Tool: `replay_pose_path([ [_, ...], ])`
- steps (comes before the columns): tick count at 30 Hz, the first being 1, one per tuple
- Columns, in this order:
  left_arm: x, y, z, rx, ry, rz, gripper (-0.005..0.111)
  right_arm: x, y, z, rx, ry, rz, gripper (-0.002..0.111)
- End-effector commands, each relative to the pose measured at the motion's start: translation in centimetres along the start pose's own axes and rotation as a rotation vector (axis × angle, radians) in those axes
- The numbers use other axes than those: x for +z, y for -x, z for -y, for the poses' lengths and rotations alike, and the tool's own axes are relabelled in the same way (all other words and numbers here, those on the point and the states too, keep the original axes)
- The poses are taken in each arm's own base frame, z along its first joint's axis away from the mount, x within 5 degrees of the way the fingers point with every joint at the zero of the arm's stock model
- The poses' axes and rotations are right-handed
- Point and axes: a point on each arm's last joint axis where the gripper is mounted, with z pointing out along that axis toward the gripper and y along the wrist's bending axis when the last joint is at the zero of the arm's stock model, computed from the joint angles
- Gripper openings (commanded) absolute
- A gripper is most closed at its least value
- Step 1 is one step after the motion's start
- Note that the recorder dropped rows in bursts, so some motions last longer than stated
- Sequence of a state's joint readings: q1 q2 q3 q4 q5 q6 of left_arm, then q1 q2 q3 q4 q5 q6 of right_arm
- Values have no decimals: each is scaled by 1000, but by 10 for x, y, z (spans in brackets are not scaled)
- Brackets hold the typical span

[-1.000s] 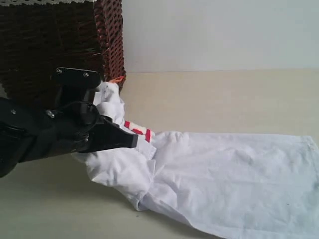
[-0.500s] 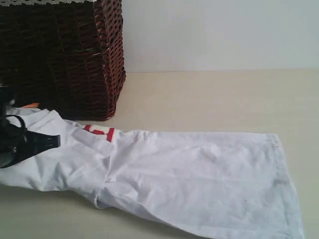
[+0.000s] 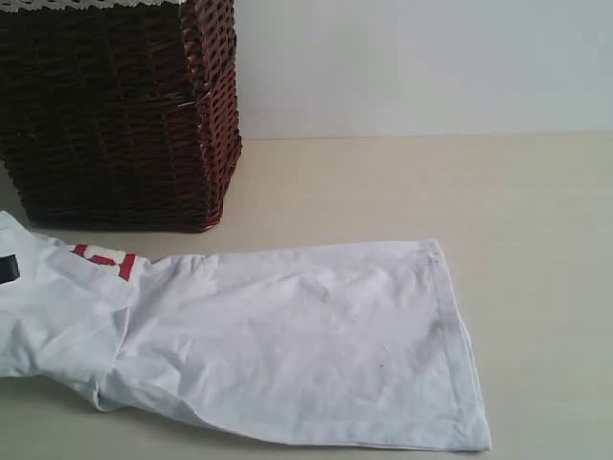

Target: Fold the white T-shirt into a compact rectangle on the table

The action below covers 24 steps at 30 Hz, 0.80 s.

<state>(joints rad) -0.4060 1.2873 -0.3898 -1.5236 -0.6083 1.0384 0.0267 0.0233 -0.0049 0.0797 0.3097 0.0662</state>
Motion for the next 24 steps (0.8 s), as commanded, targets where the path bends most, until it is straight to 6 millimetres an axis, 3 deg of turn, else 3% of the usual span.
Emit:
replay_pose_path([
  [1, -7, 8, -3, 11, -14, 62, 0, 1, -1, 1, -8, -6, -2, 0],
  [7, -7, 8, -9, -19, 15, 59, 0, 1, -1, 1, -8, -6, -2, 0],
  [12, -1, 6, -31, -53, 137, 60, 0, 1, -1, 1, -8, -6, -2, 0],
  [16, -1, 10, -37, -41, 175, 93, 0, 1, -1, 1, -8, -6, -2, 0],
  [21, -4, 23, -12, 98, -64, 138, 0, 1, -1, 1, -8, -6, -2, 0],
  [24, -9, 35, 7, 68, -211, 162, 0, 1, -1, 1, -8, -6, -2, 0],
])
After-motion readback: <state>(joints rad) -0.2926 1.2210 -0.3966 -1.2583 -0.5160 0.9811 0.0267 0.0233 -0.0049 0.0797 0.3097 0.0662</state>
